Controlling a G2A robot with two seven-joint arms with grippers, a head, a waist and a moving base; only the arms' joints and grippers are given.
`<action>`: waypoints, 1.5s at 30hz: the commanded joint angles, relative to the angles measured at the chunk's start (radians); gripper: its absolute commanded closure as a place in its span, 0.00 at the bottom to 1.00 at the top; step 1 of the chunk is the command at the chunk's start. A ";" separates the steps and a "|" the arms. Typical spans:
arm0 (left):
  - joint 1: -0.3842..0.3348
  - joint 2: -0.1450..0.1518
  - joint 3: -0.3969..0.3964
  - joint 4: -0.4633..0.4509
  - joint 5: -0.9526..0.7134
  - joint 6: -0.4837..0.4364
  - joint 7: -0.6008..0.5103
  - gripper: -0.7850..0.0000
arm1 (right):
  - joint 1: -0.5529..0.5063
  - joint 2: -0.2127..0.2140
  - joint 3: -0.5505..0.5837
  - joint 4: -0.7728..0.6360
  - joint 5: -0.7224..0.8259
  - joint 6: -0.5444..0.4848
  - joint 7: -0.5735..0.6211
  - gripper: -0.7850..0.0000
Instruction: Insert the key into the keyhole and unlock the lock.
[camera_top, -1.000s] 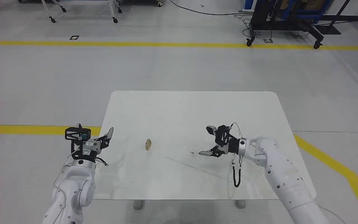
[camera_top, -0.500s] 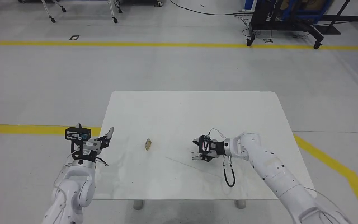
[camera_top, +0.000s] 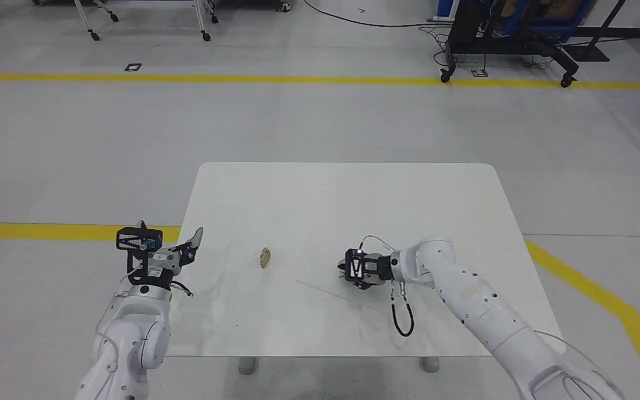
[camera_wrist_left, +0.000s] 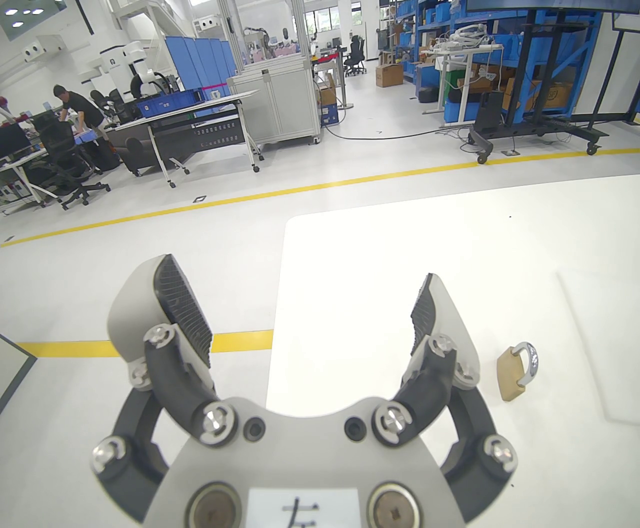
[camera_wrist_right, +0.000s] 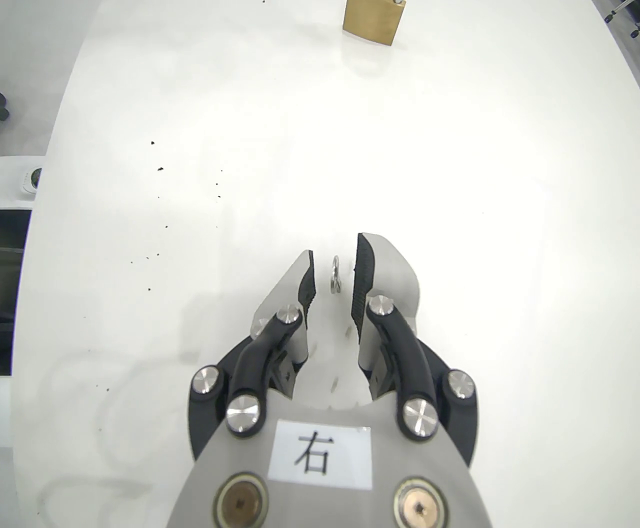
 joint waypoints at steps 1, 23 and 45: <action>0.000 0.000 0.000 0.000 0.000 0.000 0.000 0.00 | 0.000 0.000 -0.001 0.000 0.000 0.005 0.000 1.00; 0.000 0.000 0.000 0.000 0.000 0.000 0.000 0.00 | -0.181 0.063 0.199 -0.139 0.102 0.149 -0.265 1.00; 0.000 0.000 0.000 0.000 0.000 0.000 0.000 0.00 | -0.012 -0.009 0.094 0.161 1.179 -0.057 0.065 1.00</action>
